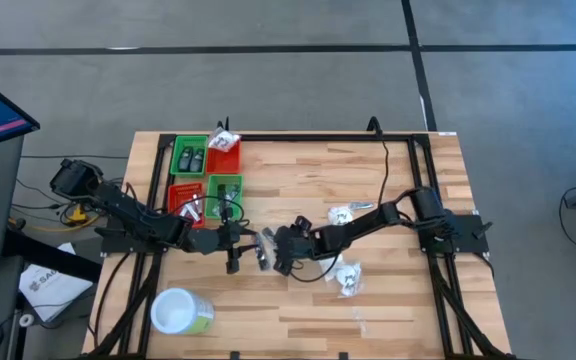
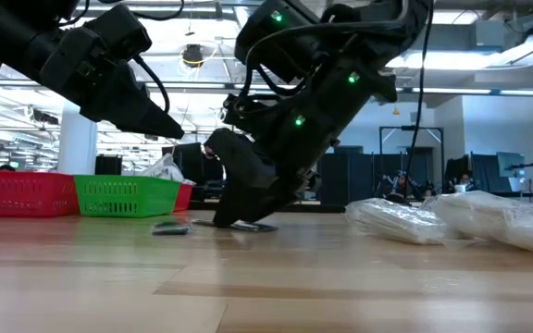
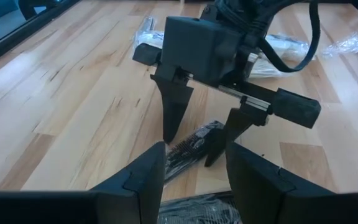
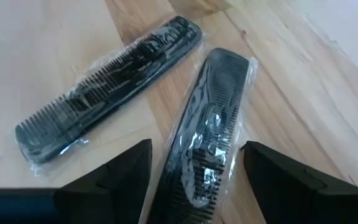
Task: Pick & Place Travel size toiletries
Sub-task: Put the black comb into the bottom green bin
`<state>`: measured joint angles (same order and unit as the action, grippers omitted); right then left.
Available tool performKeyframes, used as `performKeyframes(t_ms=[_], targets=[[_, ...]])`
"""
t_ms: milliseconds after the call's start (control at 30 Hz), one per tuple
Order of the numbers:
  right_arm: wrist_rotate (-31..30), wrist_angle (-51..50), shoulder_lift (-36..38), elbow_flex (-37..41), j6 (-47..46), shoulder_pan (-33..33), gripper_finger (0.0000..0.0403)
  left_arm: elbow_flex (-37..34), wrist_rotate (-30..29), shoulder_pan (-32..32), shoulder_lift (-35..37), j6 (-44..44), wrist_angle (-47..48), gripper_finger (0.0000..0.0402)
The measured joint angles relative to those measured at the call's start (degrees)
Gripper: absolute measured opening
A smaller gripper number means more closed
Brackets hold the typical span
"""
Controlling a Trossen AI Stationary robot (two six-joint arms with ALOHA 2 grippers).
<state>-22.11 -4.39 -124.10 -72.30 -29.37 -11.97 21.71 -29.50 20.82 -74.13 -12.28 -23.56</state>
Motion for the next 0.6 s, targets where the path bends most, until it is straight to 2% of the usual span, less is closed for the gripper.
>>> performKeyframes(t_ms=[400,600], targets=[[-4.2,-4.7,-0.3,-0.9,-0.5,-0.1,0.0240,0.0,0.0,0.0,0.0,0.0,0.0,0.0159],[-5.8,-6.3,-0.2,-0.9,-0.3,-0.2,0.0196,0.0,0.0,0.0,0.0,0.0,0.0,0.0159]])
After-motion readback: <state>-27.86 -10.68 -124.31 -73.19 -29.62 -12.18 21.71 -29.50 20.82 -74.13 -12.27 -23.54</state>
